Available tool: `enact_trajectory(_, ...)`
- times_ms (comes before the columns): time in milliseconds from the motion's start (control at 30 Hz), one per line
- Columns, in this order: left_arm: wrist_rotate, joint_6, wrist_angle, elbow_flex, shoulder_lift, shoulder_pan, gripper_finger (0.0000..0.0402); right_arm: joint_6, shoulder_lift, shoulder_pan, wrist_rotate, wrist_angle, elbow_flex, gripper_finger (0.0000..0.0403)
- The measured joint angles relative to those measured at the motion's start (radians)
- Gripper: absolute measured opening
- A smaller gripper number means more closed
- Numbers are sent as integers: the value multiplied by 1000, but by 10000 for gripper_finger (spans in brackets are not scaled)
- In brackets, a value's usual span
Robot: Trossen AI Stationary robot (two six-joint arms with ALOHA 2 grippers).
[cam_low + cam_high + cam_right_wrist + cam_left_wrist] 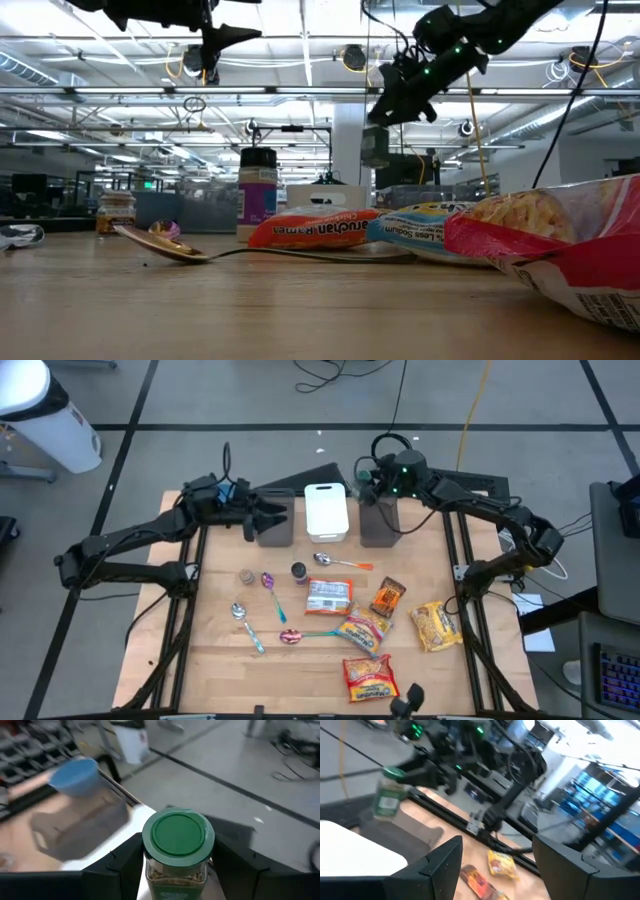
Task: Pick & Place Food Item
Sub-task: Put the green seasoning bottle into the white bin
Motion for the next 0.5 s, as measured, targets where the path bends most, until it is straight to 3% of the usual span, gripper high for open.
enact_trajectory(233, -168, 1, 1, 0, 1, 0, 246, -17, 69, 71, -4, 156, 1, 194)
enact_trajectory(500, -166, 5, -3, 0, 1, 0, 246, 27, 209, 79, -31, 244, 74, 194)
